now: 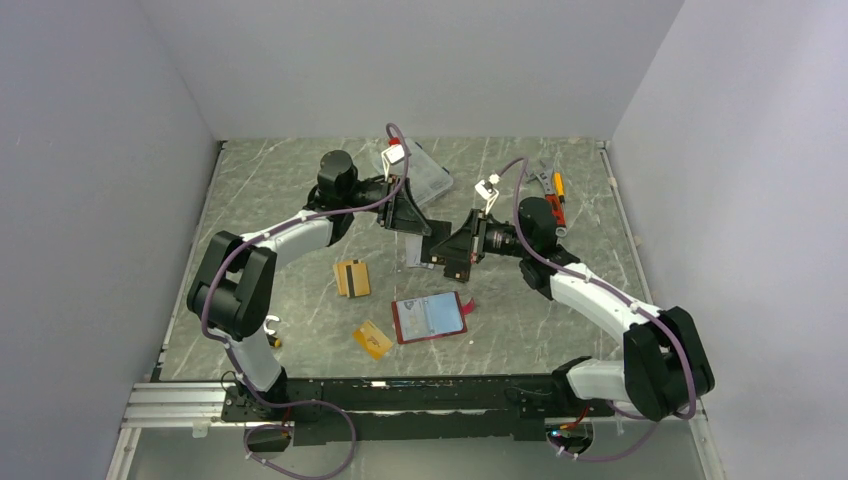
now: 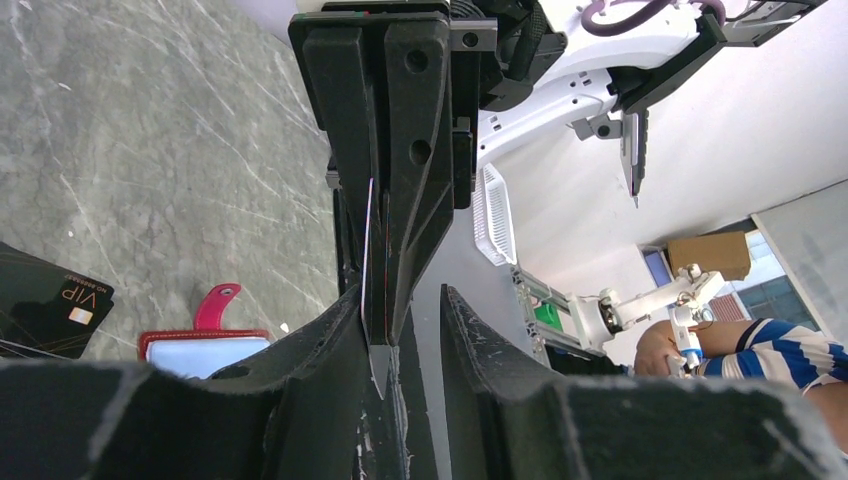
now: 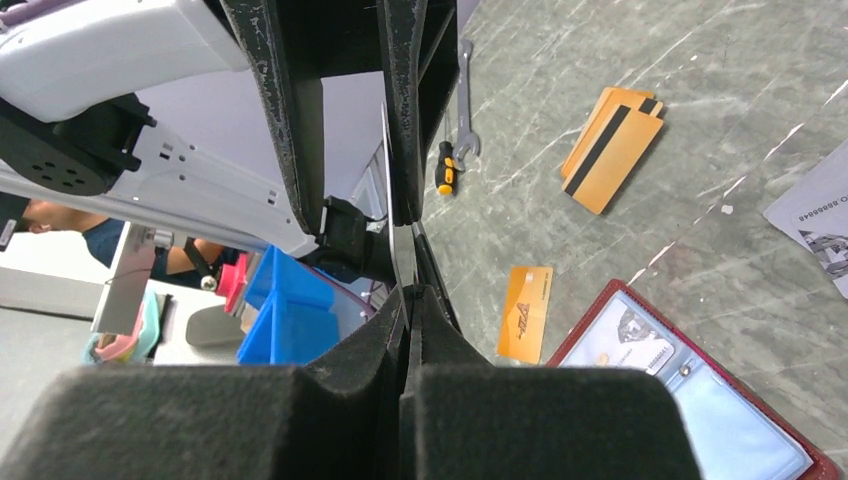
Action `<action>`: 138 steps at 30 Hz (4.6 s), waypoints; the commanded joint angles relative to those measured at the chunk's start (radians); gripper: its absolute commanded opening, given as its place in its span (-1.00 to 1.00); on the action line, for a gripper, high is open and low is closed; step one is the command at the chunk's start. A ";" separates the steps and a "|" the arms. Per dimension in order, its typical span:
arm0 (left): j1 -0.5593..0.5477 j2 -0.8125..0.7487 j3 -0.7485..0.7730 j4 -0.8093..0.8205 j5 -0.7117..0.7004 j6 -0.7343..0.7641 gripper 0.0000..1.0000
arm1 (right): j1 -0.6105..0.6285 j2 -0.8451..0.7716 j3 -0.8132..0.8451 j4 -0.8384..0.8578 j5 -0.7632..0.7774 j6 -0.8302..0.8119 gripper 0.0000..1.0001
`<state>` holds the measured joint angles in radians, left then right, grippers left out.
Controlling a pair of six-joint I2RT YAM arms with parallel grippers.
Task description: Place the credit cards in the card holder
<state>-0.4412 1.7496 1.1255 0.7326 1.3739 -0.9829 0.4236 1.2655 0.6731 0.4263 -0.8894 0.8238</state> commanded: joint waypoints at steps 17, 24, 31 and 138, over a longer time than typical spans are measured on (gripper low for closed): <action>0.023 -0.049 0.003 0.207 0.040 -0.122 -0.45 | -0.123 -0.088 -0.051 -0.141 0.084 -0.057 -1.00; 0.055 -0.045 0.005 0.283 0.042 -0.183 -0.46 | -0.150 -0.136 -0.092 -0.158 0.095 -0.052 -1.00; 0.055 -0.106 0.050 -0.527 0.029 0.495 -0.47 | -0.154 -0.183 -0.124 -0.257 0.111 -0.086 -1.00; -0.294 -0.085 -0.110 -1.254 -0.971 1.487 -0.51 | 0.174 -0.069 -0.170 -0.487 0.600 -0.238 -1.00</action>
<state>-0.7277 1.6669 0.9825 -0.5106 0.4015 0.4858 0.5911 1.2022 0.4831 -0.1184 -0.2684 0.5694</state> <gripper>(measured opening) 0.249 0.009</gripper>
